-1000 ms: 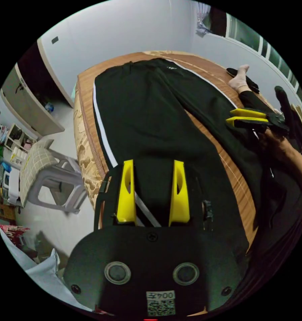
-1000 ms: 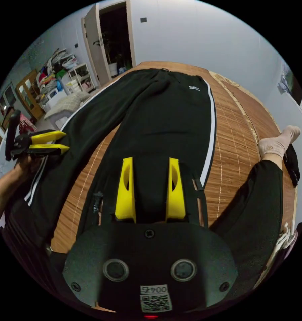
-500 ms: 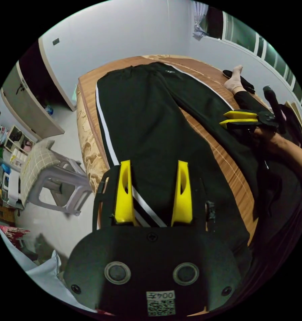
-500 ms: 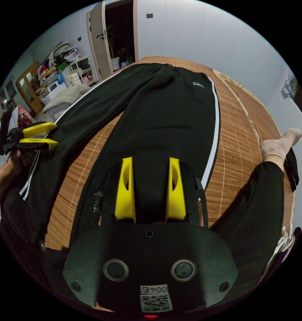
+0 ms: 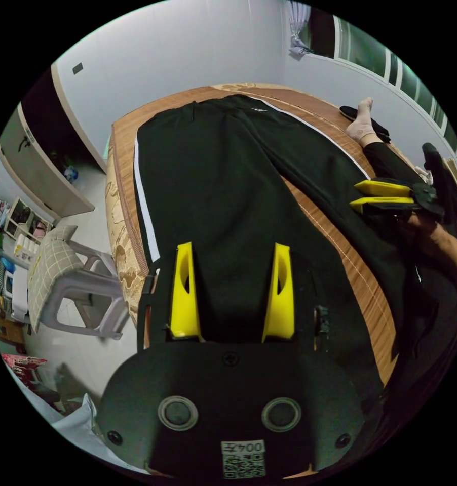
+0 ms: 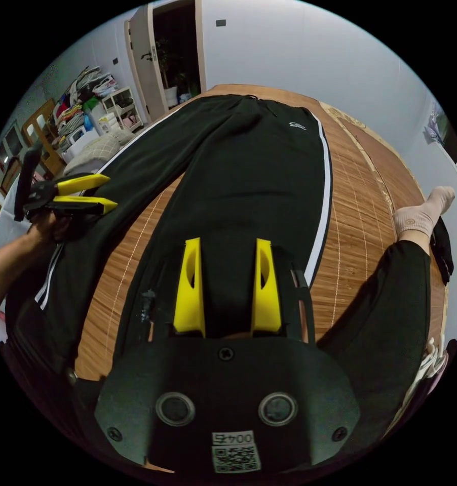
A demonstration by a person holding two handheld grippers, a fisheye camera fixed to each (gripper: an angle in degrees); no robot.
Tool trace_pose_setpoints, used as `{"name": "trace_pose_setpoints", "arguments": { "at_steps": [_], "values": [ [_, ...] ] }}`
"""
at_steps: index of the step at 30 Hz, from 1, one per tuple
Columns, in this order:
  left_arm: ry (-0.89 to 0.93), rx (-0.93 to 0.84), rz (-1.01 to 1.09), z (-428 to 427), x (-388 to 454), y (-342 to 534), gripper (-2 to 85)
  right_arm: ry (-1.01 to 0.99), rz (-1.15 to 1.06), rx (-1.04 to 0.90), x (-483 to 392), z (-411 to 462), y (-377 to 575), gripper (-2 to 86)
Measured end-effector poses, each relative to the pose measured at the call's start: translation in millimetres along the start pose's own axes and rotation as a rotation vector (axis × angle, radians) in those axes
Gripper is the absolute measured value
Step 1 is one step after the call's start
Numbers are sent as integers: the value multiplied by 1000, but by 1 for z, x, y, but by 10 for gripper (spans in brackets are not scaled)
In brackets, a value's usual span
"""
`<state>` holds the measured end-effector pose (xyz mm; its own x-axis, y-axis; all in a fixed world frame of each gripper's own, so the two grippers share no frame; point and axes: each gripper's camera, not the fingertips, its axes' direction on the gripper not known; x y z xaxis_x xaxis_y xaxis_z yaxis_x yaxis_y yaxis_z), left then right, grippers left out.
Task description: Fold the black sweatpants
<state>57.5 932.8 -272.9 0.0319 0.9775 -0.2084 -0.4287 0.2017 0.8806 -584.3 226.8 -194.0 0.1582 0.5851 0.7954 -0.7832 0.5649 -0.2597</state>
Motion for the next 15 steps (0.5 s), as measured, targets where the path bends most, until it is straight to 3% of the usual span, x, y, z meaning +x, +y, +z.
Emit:
{"name": "trace_pose_setpoints", "arguments": {
  "at_steps": [6,15],
  "values": [
    [-3,15,-1,2,-7,3,201,39,73,116,26,-10,-13,124],
    [-7,20,-6,5,-14,1,199,61,70,39,43,18,-32,117]
  ]
}}
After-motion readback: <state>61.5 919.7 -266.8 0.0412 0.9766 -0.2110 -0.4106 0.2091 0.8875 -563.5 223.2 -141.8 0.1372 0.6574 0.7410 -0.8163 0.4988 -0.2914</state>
